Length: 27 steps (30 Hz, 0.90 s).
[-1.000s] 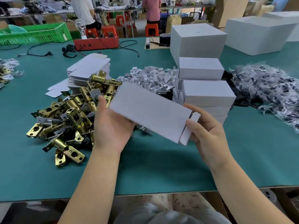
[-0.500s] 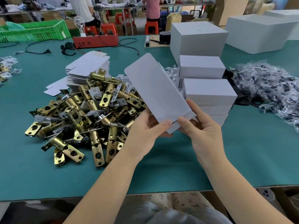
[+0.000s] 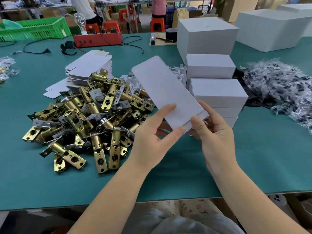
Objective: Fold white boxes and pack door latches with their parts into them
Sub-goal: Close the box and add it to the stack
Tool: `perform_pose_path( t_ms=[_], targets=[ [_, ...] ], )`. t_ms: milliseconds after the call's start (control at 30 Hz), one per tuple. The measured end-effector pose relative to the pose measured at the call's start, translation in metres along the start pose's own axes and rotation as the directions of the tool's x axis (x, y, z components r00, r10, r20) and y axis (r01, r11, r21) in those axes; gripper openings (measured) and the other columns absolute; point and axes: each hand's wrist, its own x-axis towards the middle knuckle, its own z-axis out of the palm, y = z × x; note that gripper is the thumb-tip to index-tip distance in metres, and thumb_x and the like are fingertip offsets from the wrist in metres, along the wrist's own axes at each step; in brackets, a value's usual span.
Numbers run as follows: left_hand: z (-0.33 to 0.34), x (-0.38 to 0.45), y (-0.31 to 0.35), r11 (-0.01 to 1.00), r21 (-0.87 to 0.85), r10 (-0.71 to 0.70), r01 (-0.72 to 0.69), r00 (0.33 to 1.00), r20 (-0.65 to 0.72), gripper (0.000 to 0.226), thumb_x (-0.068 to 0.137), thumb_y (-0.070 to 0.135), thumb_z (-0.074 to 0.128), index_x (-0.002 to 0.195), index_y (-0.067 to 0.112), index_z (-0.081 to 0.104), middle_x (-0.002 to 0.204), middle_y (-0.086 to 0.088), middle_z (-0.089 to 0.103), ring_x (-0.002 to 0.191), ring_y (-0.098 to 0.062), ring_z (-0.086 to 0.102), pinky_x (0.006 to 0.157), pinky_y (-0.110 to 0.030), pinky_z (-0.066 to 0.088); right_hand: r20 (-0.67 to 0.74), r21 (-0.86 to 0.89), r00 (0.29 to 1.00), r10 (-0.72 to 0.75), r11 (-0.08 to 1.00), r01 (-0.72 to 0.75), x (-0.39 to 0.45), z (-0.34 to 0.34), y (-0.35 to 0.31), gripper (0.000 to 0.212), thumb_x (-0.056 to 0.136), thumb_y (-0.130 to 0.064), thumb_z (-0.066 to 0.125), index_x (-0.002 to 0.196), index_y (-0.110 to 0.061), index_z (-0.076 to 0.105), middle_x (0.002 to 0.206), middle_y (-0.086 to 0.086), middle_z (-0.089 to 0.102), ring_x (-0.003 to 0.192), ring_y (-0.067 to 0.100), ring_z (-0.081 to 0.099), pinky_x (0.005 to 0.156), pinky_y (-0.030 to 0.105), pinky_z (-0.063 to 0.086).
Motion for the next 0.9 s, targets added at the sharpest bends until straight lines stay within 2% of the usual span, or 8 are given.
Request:
perform_pose_path(
  t_ms=[133, 300, 433, 533, 600, 700, 833, 900],
  targets=[
    [0.0022, 0.0001, 0.0024, 0.986, 0.141, 0.093, -0.086, 0.995, -0.043, 0.044, 0.083, 0.041, 0.066, 0.123, 0.03, 0.053, 0.103, 0.0, 0.067, 0.086, -0.017, 0.067, 0.071, -0.034, 0.06, -0.01, -0.027, 1.0, -0.029, 0.999, 0.029, -0.0022, -0.0001, 0.0001, 0.04, 0.071, -0.034, 0.071, 0.11, -0.03, 0.064, 0.073, -0.015, 0.066, 0.074, 0.004, 0.067, 0.07, 0.019, 0.055],
    [0.0023, -0.0014, 0.0056, 0.94, 0.284, 0.208, -0.187, 0.977, -0.044, 0.062, 0.071, 0.039, 0.077, 0.123, 0.009, 0.06, 0.098, 0.002, 0.066, 0.079, -0.011, 0.063, 0.07, -0.015, 0.053, -0.015, -0.057, 0.998, -0.057, 0.997, 0.056, -0.0037, 0.0, 0.0013, 0.037, 0.073, -0.036, 0.072, 0.109, -0.033, 0.063, 0.076, -0.018, 0.067, 0.078, 0.003, 0.066, 0.075, 0.022, 0.056],
    [0.0053, -0.0014, 0.0043, 0.91, 0.37, 0.227, -0.185, 0.971, -0.074, 0.056, 0.07, 0.023, 0.084, 0.118, -0.001, 0.064, 0.099, -0.009, 0.072, 0.08, -0.019, 0.069, 0.066, -0.032, 0.06, -0.029, -0.039, 0.999, -0.044, 0.998, 0.043, -0.0021, 0.0011, 0.002, 0.037, 0.072, -0.035, 0.072, 0.107, -0.028, 0.062, 0.085, -0.015, 0.07, 0.084, 0.007, 0.068, 0.072, 0.023, 0.056],
    [0.0061, -0.0038, 0.0052, 0.954, 0.264, 0.173, -0.141, 0.98, -0.101, 0.053, 0.073, 0.028, 0.081, 0.119, 0.01, 0.063, 0.099, -0.006, 0.071, 0.082, -0.017, 0.069, 0.068, -0.034, 0.061, 0.033, -0.034, 0.999, -0.041, 0.999, 0.043, -0.0024, 0.0019, 0.0014, 0.042, 0.073, -0.04, 0.07, 0.108, -0.025, 0.054, 0.086, -0.017, 0.071, 0.083, 0.006, 0.069, 0.071, 0.023, 0.057],
    [0.0047, -0.0037, 0.0059, 0.985, 0.145, 0.104, -0.09, 0.99, -0.092, 0.05, 0.075, 0.035, 0.074, 0.12, 0.027, 0.057, 0.099, 0.001, 0.069, 0.084, -0.012, 0.067, 0.072, -0.028, 0.059, 0.091, -0.052, 0.994, -0.055, 0.997, 0.06, -0.0035, 0.0006, 0.0005, 0.034, 0.08, -0.037, 0.063, 0.109, -0.027, 0.049, 0.086, -0.017, 0.072, 0.084, 0.004, 0.069, 0.075, 0.024, 0.057],
    [0.0022, -0.003, 0.0066, 0.998, 0.045, 0.042, -0.039, 0.997, -0.065, 0.05, 0.075, 0.037, 0.072, 0.121, 0.04, 0.052, 0.103, 0.005, 0.067, 0.088, -0.011, 0.067, 0.076, -0.024, 0.055, 0.141, 0.011, 0.988, -0.065, 0.998, 0.064, -0.0044, -0.0014, -0.0014, 0.022, 0.089, -0.027, 0.051, 0.111, -0.025, 0.048, 0.095, -0.015, 0.067, 0.088, 0.008, 0.068, 0.068, 0.022, 0.056],
    [-0.001, -0.0015, 0.0043, 0.997, -0.069, -0.046, 0.044, 0.999, -0.027, 0.046, 0.076, 0.049, 0.072, 0.117, 0.057, 0.054, 0.107, 0.017, 0.066, 0.097, -0.016, 0.066, 0.081, -0.03, 0.057, 0.172, -0.071, 0.976, -0.132, 0.987, 0.146, -0.0085, 0.0018, -0.0013, 0.022, 0.088, -0.021, 0.054, 0.108, -0.022, 0.045, 0.136, -0.008, 0.045, 0.093, -0.002, 0.065, 0.076, 0.019, 0.054],
    [-0.0018, -0.0014, 0.0023, 0.999, -0.04, -0.035, 0.034, 0.999, -0.012, 0.044, 0.077, 0.056, 0.069, 0.118, 0.059, 0.054, 0.11, 0.018, 0.064, 0.098, -0.014, 0.066, 0.081, -0.028, 0.056, 0.185, -0.079, 0.971, -0.152, 0.983, 0.169, -0.0091, 0.0026, -0.0008, 0.026, 0.087, -0.023, 0.056, 0.11, -0.022, 0.044, 0.144, -0.003, 0.04, 0.088, 0.0, 0.066, 0.076, 0.022, 0.055]
  ],
)
